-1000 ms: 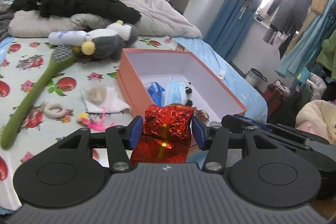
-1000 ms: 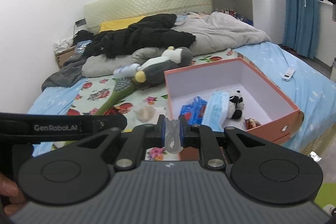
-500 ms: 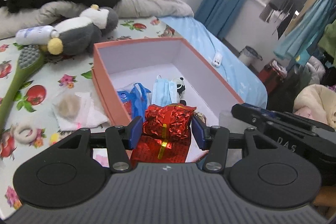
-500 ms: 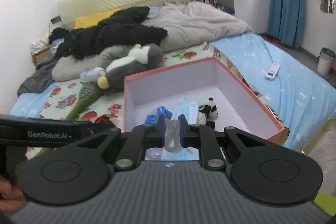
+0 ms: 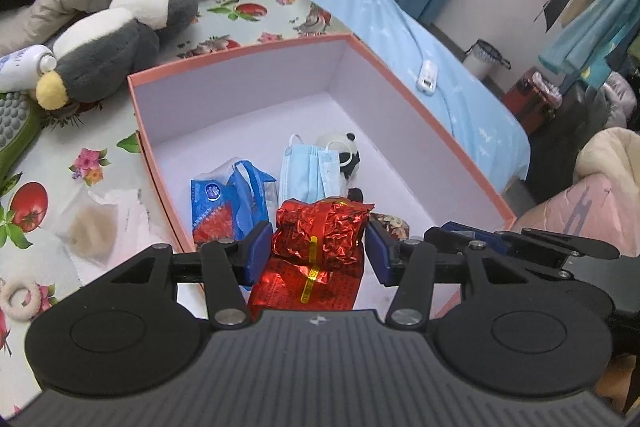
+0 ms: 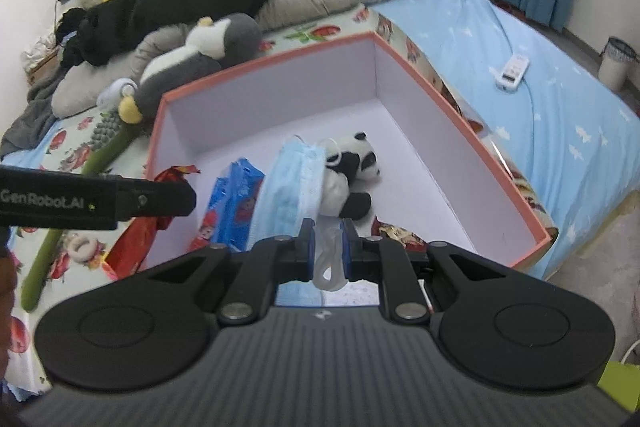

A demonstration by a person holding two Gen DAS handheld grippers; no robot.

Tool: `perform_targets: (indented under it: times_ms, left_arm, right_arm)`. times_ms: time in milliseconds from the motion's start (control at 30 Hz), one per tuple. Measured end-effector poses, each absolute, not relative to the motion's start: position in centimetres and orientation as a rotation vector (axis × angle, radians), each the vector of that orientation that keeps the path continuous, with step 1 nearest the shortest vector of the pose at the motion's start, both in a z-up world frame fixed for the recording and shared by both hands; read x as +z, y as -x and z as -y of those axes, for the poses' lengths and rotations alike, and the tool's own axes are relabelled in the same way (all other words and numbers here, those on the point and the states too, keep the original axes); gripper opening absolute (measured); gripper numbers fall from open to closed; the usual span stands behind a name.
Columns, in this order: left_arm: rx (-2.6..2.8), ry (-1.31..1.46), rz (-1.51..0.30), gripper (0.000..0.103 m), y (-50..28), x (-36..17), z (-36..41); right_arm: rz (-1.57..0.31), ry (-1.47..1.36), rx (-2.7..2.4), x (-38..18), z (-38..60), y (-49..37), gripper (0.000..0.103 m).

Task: Organize soft objects
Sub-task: 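Carry the red foil package and clear cup over the pink box with both tools, then open both grippers to drop the foil package and cup into the box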

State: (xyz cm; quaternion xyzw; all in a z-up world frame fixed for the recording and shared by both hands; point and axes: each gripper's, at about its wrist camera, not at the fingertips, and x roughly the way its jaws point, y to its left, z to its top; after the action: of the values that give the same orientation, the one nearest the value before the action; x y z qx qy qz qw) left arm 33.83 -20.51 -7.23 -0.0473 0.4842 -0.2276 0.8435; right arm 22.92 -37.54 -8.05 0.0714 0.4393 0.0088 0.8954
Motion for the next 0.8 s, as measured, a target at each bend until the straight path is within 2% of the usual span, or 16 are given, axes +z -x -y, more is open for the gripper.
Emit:
perform_targets:
  times_ms: [200, 333, 800]
  left_arm:
    - [-0.489, 0.094, -1.052, 0.063, -33.8, -7.8, 20.4]
    - [-0.486, 0.09, -1.033, 0.063, -33.1, -7.0, 19.8]
    - [-0.488, 0.086, -0.805, 0.063, -24.1, -1.9, 14.8]
  right_arm:
    - [-0.944, -0.195, 0.026, -8.9, 38.7, -23.5, 0.022]
    - [-0.951, -0.186, 0.014, -9.0, 38.8, -23.1, 0.038]
    - [-0.776, -0.193, 0.098, -4.7, 36.1, -16.4, 0.038]
